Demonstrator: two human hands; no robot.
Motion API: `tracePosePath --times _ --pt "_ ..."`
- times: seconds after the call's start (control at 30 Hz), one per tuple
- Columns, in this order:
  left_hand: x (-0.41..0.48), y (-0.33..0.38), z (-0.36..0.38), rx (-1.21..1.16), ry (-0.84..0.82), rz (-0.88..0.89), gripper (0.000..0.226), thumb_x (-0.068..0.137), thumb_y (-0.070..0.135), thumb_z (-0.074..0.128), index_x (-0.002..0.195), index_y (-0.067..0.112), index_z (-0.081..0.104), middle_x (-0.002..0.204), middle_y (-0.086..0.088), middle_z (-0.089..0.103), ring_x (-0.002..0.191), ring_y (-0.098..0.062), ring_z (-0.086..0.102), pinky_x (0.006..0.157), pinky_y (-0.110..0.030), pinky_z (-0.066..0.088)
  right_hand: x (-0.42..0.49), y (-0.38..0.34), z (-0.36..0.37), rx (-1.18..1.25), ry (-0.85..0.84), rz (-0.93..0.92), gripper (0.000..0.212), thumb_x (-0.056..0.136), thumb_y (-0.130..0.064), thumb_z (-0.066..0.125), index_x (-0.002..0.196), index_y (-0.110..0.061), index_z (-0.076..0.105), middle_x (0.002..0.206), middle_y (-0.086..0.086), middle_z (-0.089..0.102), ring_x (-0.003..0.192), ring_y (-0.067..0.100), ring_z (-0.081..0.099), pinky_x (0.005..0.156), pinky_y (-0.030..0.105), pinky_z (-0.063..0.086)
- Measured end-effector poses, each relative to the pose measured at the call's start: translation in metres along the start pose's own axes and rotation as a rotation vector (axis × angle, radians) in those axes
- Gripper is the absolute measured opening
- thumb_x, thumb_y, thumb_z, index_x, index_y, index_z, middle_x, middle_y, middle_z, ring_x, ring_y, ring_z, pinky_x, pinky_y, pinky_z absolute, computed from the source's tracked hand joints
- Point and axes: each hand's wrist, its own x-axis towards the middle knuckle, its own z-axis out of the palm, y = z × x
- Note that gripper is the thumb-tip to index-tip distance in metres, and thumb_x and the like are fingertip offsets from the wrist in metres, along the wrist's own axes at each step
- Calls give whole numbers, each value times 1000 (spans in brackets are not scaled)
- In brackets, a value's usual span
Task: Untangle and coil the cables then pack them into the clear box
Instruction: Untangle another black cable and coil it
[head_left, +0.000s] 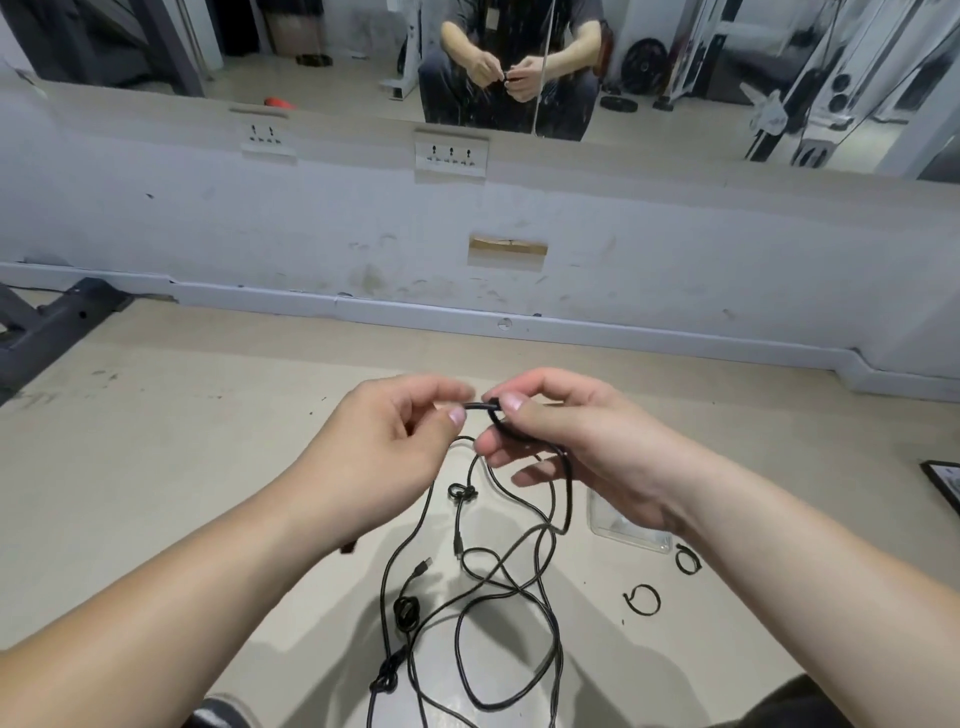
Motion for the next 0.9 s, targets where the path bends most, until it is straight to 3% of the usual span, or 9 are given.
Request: tracePosePath --times 0.1,0.17,0.27,0.47,0.57,0.63,0.7,0.8,0.9 --pt "-2 -3 5 -50 -115 -17 41 103 20 59 139 37 51 59 3 64 45 -6 48 46 -14 38 -1 4 12 55 -58 22 19 92 -22 74 109 -15 68 103 22 75 94 31 74 77 37 54" --pt "-3 -7 8 38 -146 32 46 103 21 57 142 43 48 62 3 67 51 -8 56 52 -20 45 0 7 17 31 -49 57 20 90 -23 77 107 -14 69 107 24 74 100 35 75 75 33 55" --pt "-5 -10 8 227 -89 153 33 101 27 59 124 50 64 70 6 72 63 -17 66 62 -34 56 2 7 19 44 -43 145 21 89 -28 78 99 -13 66 102 16 78 103 35 75 74 30 58" --pt "2 1 8 -118 -36 24 25 97 17 69 96 40 80 76 -15 72 56 -19 61 60 -37 54 10 -1 10 291 54 133 24 96 -26 68 79 -19 53 96 14 75 98 36 76 79 49 62" --pt "3 -1 11 -113 -5 -48 14 95 26 73 86 34 80 75 -14 67 63 -17 55 62 -32 46 19 -1 5 351 223 107 16 103 -25 59 91 -18 50 105 19 77 98 31 76 76 48 64" --pt "5 -1 13 -131 22 -83 11 95 29 72 86 26 79 81 -8 73 71 -17 64 70 -39 55 25 -2 -2 413 344 96 14 107 -27 52 98 -16 50 103 19 78 94 28 77 76 45 63" --pt "6 0 13 -188 75 -97 15 100 25 66 90 18 75 87 -5 77 80 -21 76 80 -46 63 28 0 -8 324 417 116 22 109 -27 48 95 -11 55 96 17 79 89 29 76 82 44 60" --pt "6 4 14 -308 105 -100 17 107 21 53 99 11 63 89 -7 79 76 -26 79 66 -37 64 26 9 -6 31 370 196 3 103 -7 49 103 -11 50 88 19 78 77 30 74 73 41 56" --pt "4 7 11 -309 104 -110 16 108 22 51 102 10 60 83 -8 79 73 -26 79 62 -33 63 24 16 -3 -151 303 177 42 90 4 52 123 -22 53 108 16 74 79 24 72 67 40 58"
